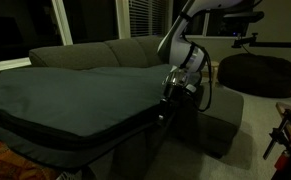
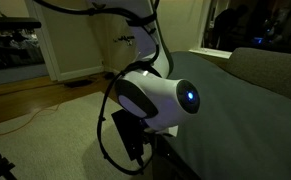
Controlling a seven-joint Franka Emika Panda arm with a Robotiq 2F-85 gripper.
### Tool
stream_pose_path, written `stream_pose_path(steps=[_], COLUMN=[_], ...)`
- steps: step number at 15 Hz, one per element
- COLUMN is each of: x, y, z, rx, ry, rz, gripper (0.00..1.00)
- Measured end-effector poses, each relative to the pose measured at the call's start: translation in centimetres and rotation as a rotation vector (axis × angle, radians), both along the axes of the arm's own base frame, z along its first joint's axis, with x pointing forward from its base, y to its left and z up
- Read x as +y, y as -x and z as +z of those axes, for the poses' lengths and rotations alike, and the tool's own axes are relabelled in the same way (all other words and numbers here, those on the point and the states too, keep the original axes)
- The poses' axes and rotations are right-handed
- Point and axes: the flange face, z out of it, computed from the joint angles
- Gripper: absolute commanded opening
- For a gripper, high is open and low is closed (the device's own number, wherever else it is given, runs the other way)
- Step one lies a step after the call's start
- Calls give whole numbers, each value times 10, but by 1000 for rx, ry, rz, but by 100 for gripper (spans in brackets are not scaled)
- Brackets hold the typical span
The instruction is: Close the zip
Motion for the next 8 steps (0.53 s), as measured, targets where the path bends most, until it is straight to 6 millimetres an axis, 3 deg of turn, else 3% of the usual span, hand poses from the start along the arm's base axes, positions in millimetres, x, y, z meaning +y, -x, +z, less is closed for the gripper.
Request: stream_pose_path(steps=[4,8], x=[-4,-6], y=[0,1], z=[0,1], rx=[0,0], ry=[3,7], rz=[-9,-12], gripper=[1,5])
